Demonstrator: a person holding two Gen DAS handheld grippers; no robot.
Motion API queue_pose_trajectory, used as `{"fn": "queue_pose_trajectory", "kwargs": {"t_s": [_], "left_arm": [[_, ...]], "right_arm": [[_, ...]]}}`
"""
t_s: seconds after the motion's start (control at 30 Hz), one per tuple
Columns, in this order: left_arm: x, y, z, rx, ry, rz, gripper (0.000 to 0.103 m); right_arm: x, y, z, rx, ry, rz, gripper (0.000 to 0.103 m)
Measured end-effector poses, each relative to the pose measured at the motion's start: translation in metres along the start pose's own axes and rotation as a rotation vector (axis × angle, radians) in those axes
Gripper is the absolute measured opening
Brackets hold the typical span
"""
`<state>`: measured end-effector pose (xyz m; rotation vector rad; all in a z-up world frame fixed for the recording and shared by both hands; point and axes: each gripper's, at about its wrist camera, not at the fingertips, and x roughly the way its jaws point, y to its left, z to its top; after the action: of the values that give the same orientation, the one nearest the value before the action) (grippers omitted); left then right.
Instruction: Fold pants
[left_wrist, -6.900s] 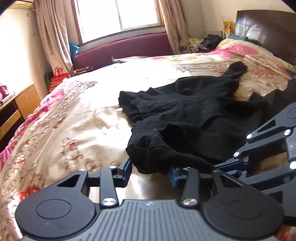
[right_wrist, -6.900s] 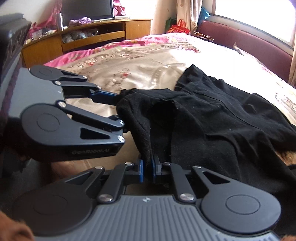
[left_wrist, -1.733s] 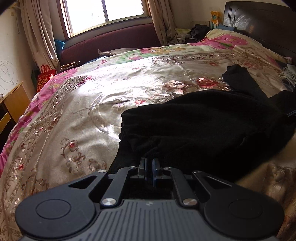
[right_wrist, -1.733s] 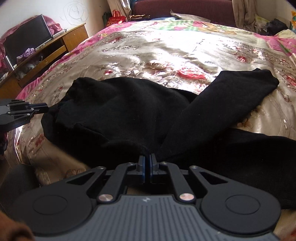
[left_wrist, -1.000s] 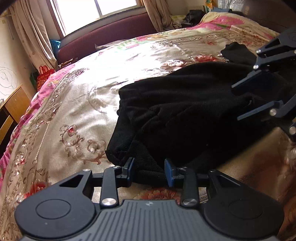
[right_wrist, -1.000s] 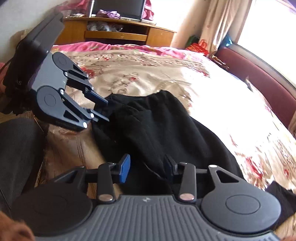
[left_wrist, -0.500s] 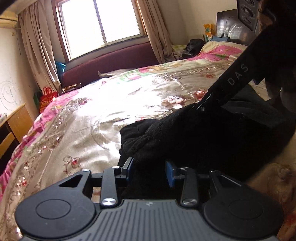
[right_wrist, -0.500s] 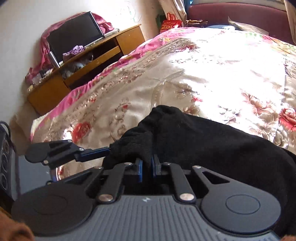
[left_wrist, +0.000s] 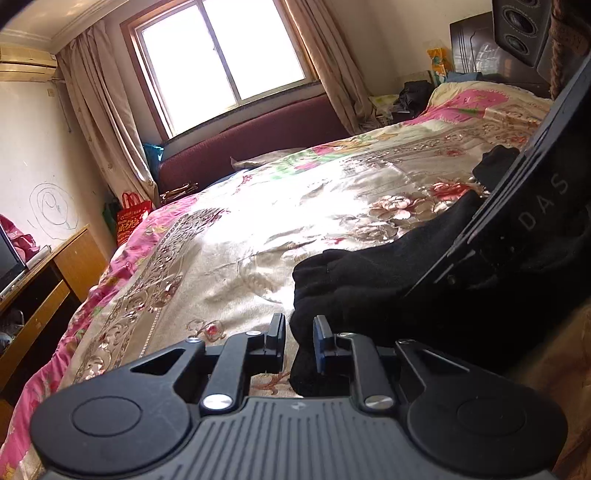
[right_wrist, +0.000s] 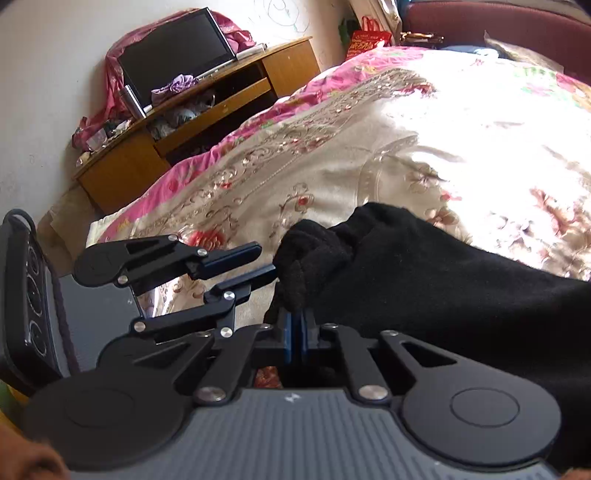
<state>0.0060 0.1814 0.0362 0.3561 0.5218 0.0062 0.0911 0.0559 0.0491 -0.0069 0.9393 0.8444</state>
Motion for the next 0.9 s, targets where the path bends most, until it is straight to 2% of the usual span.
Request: {"fn": "queue_pose_trajectory", "kwargs": {"t_s": [0.1, 0.23, 0.3, 0.4, 0.43, 0.5, 0.57, 0.67, 0.77, 0.9], "left_arm": [[0.003, 0.000, -0.007, -0.025, 0.024, -0.015, 0.033], [0.000, 0.002, -0.009, -0.043, 0.017, -0.013, 0.033], [0.000, 0.003, -0.008, -0.042, 0.017, -0.001, 0.033], [0.001, 0.010, -0.008, -0.077, 0.013, -0.013, 0.033], [0.002, 0.011, -0.008, -0.084, 0.017, -0.023, 0.032], [0.016, 0.003, -0.012, -0.029, 0.102, -0.067, 0.034], [0.025, -0.009, -0.018, 0.029, 0.150, -0.057, 0.034], [0.030, -0.023, -0.019, 0.110, 0.204, -0.057, 0.034], [0.024, -0.025, -0.012, 0.133, 0.212, -0.049, 0.034], [0.011, -0.022, 0.010, 0.127, 0.165, 0.007, 0.036]], "right_arm": [[0.015, 0.007, -0.013, 0.014, 0.034, 0.023, 0.007], [0.028, 0.007, -0.019, 0.038, 0.034, 0.037, 0.007], [0.031, 0.005, -0.018, 0.064, 0.016, 0.042, 0.007], [0.025, 0.007, -0.015, 0.055, -0.049, 0.048, 0.007], [0.027, 0.008, -0.015, 0.045, -0.045, 0.047, 0.008], [0.036, 0.003, -0.019, 0.034, 0.015, 0.034, 0.010], [0.037, -0.008, -0.026, 0.066, 0.045, 0.029, 0.011], [0.005, -0.021, -0.031, 0.098, -0.021, 0.055, 0.010], [-0.043, -0.047, -0.030, 0.127, -0.123, -0.002, 0.011], [-0.102, -0.114, -0.037, 0.238, -0.230, -0.216, 0.015]]}}
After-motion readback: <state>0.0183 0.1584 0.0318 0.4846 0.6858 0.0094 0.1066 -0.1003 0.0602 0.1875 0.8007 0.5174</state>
